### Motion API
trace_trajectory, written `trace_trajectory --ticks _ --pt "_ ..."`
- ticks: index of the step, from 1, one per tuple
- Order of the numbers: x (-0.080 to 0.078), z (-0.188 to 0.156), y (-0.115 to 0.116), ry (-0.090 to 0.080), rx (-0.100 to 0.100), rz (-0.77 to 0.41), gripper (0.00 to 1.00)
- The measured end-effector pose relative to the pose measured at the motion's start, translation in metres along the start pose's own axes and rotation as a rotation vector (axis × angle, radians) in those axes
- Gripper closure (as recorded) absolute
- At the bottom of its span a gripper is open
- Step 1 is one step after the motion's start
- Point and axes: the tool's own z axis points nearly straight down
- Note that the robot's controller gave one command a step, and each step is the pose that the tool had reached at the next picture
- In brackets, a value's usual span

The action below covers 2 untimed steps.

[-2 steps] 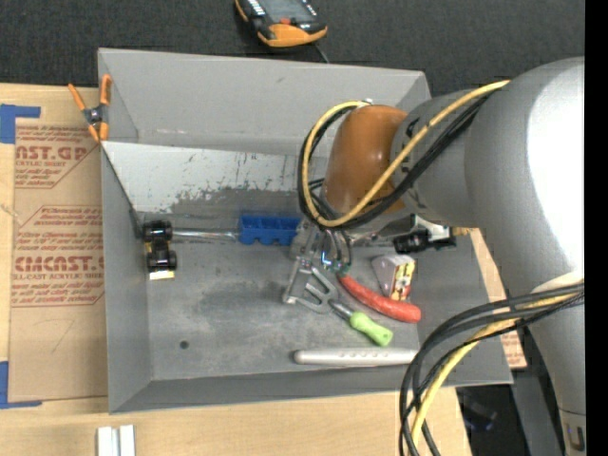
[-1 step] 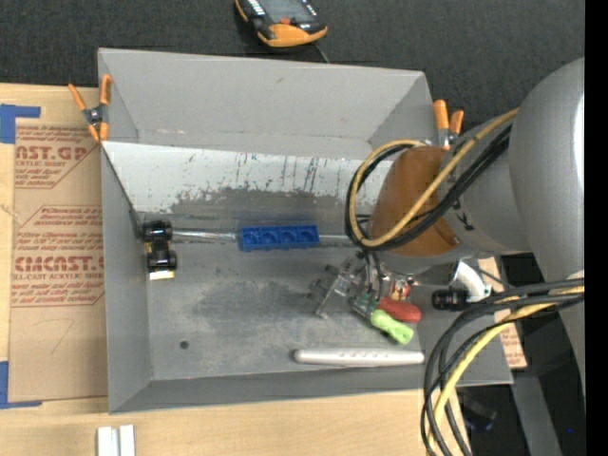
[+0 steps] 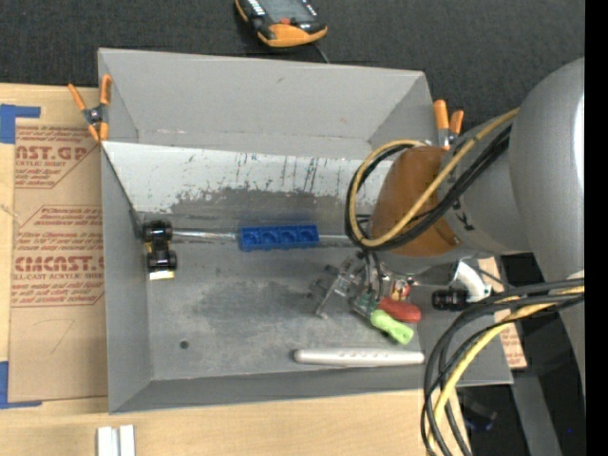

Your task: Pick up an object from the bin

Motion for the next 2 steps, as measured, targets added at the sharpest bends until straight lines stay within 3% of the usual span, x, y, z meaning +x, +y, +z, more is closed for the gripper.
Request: trace_trajectory --ticks 2 --pt "0.0009 -0.0093 0.0003 0.001 -0.001 -0.001 1.0"
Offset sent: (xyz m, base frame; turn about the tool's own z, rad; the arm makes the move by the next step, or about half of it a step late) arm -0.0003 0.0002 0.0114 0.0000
